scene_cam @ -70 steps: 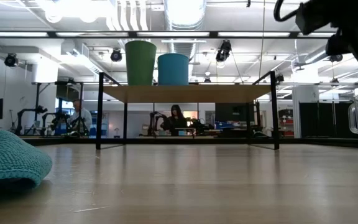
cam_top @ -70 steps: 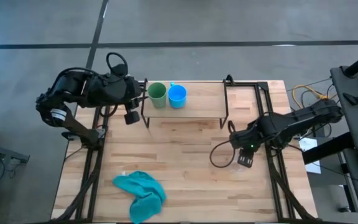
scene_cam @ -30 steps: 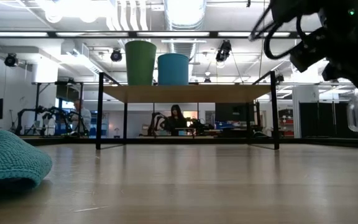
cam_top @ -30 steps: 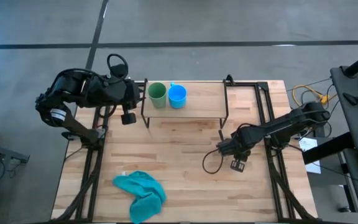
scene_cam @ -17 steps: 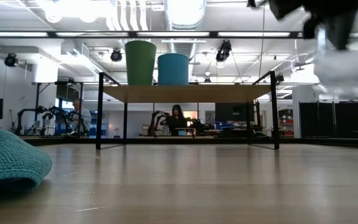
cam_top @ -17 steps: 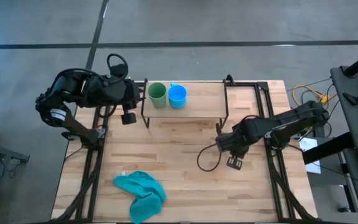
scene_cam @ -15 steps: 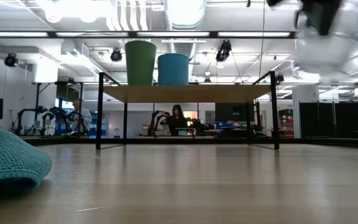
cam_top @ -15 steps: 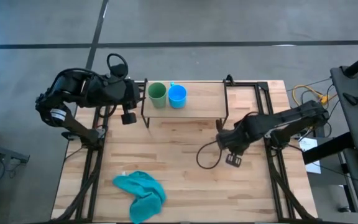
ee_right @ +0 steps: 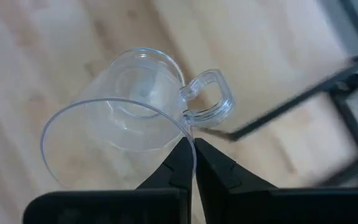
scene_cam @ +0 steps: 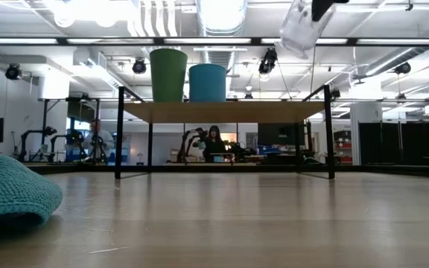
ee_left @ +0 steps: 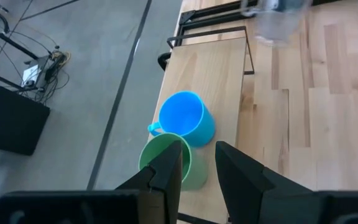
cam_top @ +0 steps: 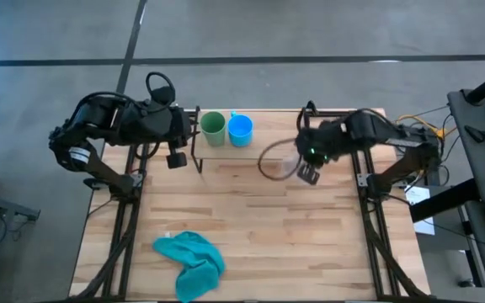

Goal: Stack small to large cups/mugs on shelf
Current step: Put the transparent cup on the shelf

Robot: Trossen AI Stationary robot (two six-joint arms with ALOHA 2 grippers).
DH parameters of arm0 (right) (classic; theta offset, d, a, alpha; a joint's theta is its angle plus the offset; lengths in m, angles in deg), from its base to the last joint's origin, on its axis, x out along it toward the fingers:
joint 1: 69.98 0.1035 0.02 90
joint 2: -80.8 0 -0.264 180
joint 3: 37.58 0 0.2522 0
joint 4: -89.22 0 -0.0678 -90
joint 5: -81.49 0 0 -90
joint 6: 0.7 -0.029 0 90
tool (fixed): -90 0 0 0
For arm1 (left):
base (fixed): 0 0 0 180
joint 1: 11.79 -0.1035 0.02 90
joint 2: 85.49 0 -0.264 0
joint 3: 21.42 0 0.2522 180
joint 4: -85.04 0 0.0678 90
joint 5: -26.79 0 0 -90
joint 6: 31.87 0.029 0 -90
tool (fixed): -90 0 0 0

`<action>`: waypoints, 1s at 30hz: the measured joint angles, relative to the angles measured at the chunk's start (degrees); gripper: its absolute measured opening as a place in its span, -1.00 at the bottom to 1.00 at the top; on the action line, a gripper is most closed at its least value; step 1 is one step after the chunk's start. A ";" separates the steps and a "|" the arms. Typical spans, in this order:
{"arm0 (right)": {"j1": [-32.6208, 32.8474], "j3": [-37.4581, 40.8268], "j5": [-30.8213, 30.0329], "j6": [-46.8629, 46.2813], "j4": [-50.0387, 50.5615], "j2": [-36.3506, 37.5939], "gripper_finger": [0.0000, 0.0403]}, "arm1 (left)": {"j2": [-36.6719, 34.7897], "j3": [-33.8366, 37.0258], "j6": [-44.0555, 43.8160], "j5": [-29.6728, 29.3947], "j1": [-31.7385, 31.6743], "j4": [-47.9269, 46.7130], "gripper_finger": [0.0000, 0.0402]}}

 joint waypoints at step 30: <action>-18.14 -18.06 0.39 23.59 0.36 -18.99 -0.96 | 1.03 0.98 -0.02 0.15 0.00 -2.45 -0.58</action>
